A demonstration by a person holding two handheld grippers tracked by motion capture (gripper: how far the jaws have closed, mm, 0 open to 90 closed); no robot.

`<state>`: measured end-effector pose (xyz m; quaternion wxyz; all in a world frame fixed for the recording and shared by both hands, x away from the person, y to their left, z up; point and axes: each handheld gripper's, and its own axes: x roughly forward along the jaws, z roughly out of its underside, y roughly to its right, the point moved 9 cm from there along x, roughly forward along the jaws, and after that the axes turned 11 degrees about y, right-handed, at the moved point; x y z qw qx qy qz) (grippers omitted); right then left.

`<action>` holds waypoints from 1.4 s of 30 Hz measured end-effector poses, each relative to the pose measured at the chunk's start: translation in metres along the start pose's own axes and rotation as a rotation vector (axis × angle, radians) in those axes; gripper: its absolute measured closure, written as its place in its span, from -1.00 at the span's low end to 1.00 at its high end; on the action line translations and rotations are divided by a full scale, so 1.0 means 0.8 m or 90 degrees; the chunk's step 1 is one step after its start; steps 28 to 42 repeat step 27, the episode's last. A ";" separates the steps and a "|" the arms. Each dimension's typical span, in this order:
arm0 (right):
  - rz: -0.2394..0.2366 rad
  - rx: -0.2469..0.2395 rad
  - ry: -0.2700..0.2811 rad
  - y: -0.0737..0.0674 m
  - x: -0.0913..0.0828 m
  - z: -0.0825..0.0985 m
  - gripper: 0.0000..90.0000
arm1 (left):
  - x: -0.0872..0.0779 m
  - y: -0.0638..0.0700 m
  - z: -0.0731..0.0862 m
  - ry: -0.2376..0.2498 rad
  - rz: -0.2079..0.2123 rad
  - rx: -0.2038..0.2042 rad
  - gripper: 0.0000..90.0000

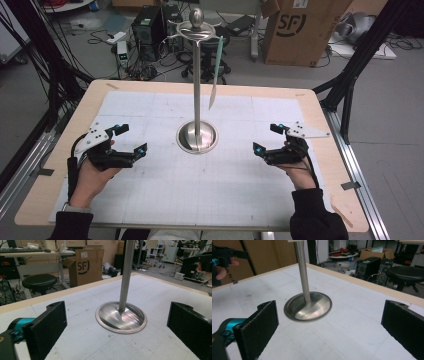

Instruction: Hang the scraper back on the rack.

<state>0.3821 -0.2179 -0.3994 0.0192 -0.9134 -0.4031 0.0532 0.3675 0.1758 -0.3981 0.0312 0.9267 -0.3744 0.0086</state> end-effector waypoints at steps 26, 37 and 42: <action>0.079 0.056 0.023 0.068 -0.102 0.035 -1.00 | 0.011 -0.007 0.030 -0.041 0.003 -0.021 -0.93; 0.076 0.055 0.021 0.067 -0.100 0.036 -0.99 | 0.011 -0.007 0.031 -0.046 0.002 -0.020 -0.93; 0.076 0.055 0.021 0.067 -0.100 0.036 -0.99 | 0.011 -0.007 0.031 -0.046 0.002 -0.020 -0.93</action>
